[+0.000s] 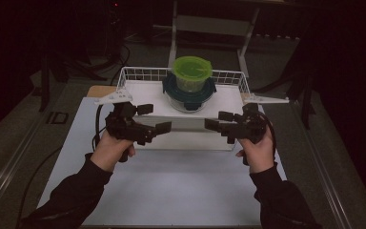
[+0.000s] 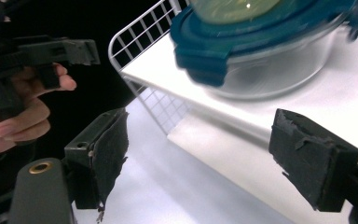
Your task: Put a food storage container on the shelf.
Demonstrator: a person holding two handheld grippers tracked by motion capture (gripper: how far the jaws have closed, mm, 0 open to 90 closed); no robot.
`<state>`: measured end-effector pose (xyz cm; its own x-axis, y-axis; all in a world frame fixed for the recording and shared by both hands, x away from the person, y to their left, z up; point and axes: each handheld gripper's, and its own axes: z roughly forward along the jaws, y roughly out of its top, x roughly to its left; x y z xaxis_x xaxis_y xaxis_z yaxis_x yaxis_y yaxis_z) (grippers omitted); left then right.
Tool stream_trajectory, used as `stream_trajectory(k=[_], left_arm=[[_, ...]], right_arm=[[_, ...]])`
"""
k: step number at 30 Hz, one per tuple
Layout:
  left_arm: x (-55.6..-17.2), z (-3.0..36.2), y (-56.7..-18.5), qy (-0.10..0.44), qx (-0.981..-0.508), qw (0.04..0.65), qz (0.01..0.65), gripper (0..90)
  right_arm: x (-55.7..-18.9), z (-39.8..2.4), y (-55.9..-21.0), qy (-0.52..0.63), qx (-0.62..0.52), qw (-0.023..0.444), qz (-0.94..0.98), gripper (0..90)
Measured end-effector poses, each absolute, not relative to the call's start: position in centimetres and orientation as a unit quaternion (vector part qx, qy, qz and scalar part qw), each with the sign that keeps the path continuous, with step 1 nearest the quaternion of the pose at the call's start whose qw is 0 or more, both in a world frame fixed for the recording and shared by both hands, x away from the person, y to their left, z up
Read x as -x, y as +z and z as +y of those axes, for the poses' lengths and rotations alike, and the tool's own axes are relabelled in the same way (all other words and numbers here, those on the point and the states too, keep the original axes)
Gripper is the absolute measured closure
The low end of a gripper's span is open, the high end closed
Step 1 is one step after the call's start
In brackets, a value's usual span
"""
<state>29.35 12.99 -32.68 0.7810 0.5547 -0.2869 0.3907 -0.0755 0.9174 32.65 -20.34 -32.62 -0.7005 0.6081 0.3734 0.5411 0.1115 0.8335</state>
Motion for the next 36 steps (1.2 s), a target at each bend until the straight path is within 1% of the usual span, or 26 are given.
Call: stream_trajectory(k=[8, 10, 15, 22, 29, 31, 36], left_arm=[[-26.7, 12.3, -35.8, 0.089, -0.751, 0.582, 0.298, 0.3], [-26.1, 12.0, -36.7, 0.093, -0.760, 0.574, 0.289, 0.3], [-25.0, 11.3, -38.8, 0.081, -0.774, 0.563, 0.279, 0.3], [-23.9, 10.5, -41.6, 0.069, -0.778, 0.563, 0.271, 0.3], [-22.7, 10.0, -44.7, 0.053, -0.787, 0.557, 0.260, 0.3], [-22.4, 10.0, -45.3, 0.047, -0.788, 0.555, 0.261, 0.3], [-21.9, 10.2, -46.6, 0.051, -0.786, 0.560, 0.257, 0.3]], right_arm=[[-30.5, -20.6, -36.0, 0.557, -0.367, 0.025, 0.745, 18.1], [-30.1, -20.7, -36.9, 0.558, -0.365, 0.016, 0.745, 18.1], [-29.4, -21.0, -39.0, 0.550, -0.369, 0.016, 0.749, 18.1], [-28.4, -21.3, -41.8, 0.538, -0.368, 0.011, 0.759, 17.7], [-27.4, -21.5, -44.9, 0.526, -0.372, -0.006, 0.765, 17.3], [-27.1, -21.6, -45.7, 0.521, -0.373, -0.004, 0.768, 17.3], [-26.4, -22.0, -47.6, 0.513, -0.377, -0.017, 0.771, 17.2]])
